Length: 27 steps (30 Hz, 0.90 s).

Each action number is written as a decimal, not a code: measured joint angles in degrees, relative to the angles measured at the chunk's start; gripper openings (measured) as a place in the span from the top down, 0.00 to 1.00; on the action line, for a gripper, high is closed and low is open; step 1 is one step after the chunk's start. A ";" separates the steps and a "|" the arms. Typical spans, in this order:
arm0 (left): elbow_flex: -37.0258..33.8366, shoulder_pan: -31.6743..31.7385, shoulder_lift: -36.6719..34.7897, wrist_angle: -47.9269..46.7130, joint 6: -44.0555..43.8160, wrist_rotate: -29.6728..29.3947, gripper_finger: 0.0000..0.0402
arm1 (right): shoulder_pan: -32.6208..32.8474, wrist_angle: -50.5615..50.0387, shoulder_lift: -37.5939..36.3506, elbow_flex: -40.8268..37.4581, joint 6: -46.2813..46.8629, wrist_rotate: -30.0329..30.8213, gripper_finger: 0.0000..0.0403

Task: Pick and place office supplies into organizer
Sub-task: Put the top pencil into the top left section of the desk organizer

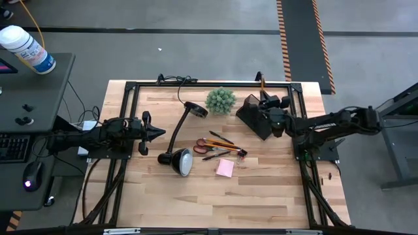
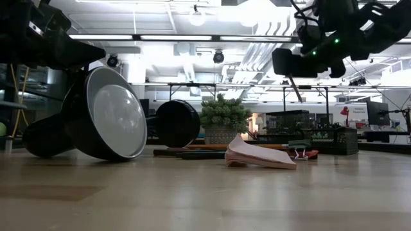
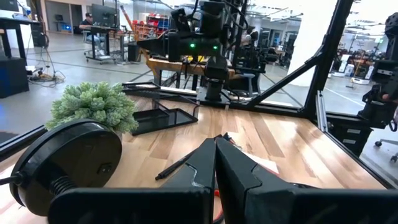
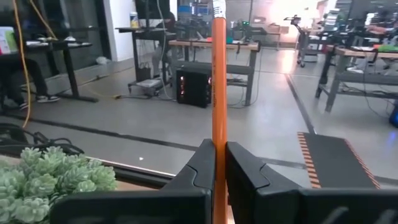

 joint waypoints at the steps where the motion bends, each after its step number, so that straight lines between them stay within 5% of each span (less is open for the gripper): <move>1: 0.01 0.02 0.00 -0.01 0.00 0.00 1.00 | -0.79 0.19 0.20 -0.01 -0.28 -1.02 0.97; 11: 0.00 0.00 0.00 0.01 0.00 0.00 1.00 | -7.06 3.53 4.79 0.02 -0.33 -11.59 0.97; 27: 0.00 0.00 0.00 0.00 0.00 0.00 1.00 | -8.83 7.15 13.93 0.09 5.00 -14.45 0.91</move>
